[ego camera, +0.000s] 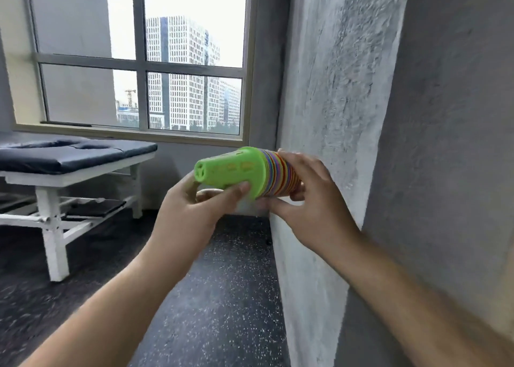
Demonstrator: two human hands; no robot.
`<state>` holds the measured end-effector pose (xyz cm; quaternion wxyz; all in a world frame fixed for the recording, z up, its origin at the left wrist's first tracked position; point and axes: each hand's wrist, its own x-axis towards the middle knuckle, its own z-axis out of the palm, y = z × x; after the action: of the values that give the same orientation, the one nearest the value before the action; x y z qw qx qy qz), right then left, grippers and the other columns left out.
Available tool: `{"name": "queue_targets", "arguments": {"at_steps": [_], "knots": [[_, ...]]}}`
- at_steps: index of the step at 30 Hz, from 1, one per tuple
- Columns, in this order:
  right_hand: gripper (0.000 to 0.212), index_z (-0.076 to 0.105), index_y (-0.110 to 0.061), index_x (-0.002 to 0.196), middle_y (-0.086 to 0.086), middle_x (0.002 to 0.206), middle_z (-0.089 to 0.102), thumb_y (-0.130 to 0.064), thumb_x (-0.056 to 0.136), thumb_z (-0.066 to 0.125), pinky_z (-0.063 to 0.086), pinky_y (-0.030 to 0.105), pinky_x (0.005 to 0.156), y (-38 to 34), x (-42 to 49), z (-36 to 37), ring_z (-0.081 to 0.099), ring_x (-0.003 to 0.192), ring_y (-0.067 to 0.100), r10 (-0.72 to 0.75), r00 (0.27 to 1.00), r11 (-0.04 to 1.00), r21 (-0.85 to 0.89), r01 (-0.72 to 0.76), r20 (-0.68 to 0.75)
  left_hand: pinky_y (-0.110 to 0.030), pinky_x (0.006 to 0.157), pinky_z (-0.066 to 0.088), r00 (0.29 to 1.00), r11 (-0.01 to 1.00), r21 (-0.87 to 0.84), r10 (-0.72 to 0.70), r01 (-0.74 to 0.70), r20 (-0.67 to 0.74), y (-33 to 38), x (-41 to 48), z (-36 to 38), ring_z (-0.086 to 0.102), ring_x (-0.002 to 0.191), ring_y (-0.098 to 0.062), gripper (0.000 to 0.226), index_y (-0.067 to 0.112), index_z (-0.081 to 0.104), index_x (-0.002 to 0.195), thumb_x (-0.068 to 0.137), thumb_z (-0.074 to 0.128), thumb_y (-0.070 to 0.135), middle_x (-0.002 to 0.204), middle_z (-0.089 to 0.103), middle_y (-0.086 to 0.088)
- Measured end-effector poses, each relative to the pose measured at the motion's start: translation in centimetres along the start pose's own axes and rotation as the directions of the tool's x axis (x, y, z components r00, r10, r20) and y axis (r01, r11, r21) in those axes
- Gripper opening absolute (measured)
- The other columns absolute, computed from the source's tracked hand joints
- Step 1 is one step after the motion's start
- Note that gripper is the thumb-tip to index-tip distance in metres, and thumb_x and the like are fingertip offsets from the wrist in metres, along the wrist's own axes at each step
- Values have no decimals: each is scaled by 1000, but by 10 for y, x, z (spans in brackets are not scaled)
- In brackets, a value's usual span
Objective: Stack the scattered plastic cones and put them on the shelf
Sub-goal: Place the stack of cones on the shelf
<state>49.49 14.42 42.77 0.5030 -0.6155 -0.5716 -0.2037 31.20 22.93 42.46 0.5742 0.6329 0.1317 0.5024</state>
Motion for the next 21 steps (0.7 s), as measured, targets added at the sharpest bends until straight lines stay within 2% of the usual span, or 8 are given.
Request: {"name": "queue_targets", "arguments": {"at_steps": [3,6,9,12,15,18,19,21], "knots": [[82,51,-45,138,-8,129,49,-46,66,88,51,29,97,0,31,33,58,108,8,95,994,995,15,-96,45,-23,69,53,992,998,59,36,-29,-120,-17,33,-17,74,79,-28,37,24,77,95,65,90,42,90,77,-12],[80,53,-47,135,-14,117,53,-48,64,89,50,20,90,-13,71,55,57,99,0,78,988,997,-22,-76,132,-11,58,50,962,999,40,4,8,-272,-14,60,-36,74,72,-13,42,19,75,95,64,76,47,82,78,0],[83,49,-47,139,-18,114,50,-53,66,87,42,5,81,-42,111,59,52,95,-6,118,960,993,-45,-110,252,-10,62,50,935,998,28,-37,51,-352,17,89,-49,71,72,-4,45,19,75,96,64,74,51,81,78,5],[83,49,-45,141,-19,112,49,-56,67,85,39,1,77,-88,146,27,52,90,-9,251,920,967,-36,-252,301,-12,70,53,948,995,37,-71,87,-311,82,106,-45,73,82,-4,46,19,74,104,68,75,49,90,79,7],[83,51,-40,141,-17,114,54,-59,67,83,48,9,81,-134,169,-32,59,93,-6,395,863,911,-13,-412,315,-12,69,51,958,984,90,-127,154,-256,158,114,-24,73,81,-5,46,19,73,102,72,79,53,91,78,0],[86,54,-37,138,-12,128,51,-67,62,83,58,35,90,-173,179,-98,65,108,7,557,803,810,73,-582,212,-14,73,51,983,965,204,-146,167,-112,237,121,16,70,85,-10,36,28,71,92,76,84,58,99,69,-1],[84,56,-36,136,-10,133,48,-65,62,84,58,39,91,-185,181,-122,66,111,12,605,778,774,105,-625,170,-14,74,51,987,961,227,-154,160,-43,261,123,32,69,84,-8,32,29,72,91,77,86,54,102,64,1],[76,58,-34,133,-7,135,46,-48,64,88,59,40,90,-210,181,-168,66,112,16,669,738,723,155,-674,89,-14,73,50,978,958,248,-177,147,106,303,127,68,68,81,-7,31,24,74,94,77,83,49,104,60,6]]}}
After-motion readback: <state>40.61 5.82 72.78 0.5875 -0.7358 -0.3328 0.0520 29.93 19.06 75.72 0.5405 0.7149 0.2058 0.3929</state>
